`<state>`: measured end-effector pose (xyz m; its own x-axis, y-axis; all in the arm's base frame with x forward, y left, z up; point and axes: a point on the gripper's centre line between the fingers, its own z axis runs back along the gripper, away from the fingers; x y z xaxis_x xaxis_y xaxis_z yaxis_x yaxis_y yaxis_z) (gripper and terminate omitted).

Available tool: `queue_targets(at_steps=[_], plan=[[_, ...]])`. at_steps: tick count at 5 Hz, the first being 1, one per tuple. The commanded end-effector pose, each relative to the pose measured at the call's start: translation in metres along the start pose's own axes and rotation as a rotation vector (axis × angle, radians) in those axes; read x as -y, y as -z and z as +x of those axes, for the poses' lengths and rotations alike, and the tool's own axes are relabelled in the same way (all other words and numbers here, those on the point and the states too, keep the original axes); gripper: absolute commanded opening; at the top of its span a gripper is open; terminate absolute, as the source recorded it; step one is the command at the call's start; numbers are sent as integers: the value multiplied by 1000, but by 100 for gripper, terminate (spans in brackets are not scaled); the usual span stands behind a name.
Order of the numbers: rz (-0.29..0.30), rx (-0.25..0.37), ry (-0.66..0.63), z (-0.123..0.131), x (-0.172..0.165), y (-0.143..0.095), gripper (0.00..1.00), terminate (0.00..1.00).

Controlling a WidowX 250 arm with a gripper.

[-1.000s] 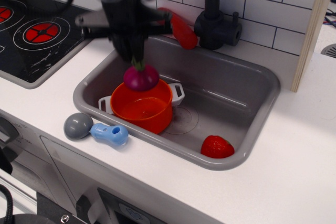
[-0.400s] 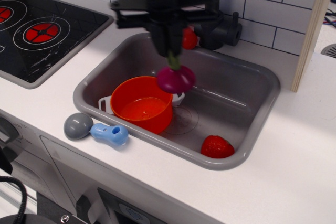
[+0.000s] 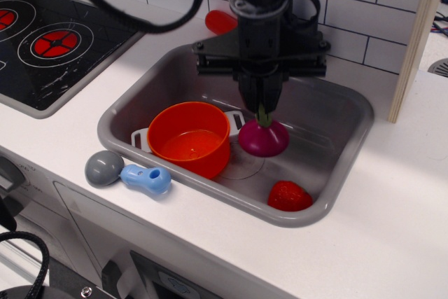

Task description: Take beet from pot sink

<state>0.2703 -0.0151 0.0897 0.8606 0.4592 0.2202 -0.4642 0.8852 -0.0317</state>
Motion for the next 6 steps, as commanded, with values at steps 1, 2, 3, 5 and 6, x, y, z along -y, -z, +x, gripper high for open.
queue_targets(at_steps=[1, 2, 3, 5, 6], plan=[[23, 48, 32, 1, -5, 12, 0, 0], [32, 49, 40, 0, -8, 19, 0, 0], [40, 41, 38, 0, -8, 23, 0, 0], [61, 12, 32, 0, -7, 24, 100, 0], [53, 8, 20, 2, -8, 18, 100, 0]])
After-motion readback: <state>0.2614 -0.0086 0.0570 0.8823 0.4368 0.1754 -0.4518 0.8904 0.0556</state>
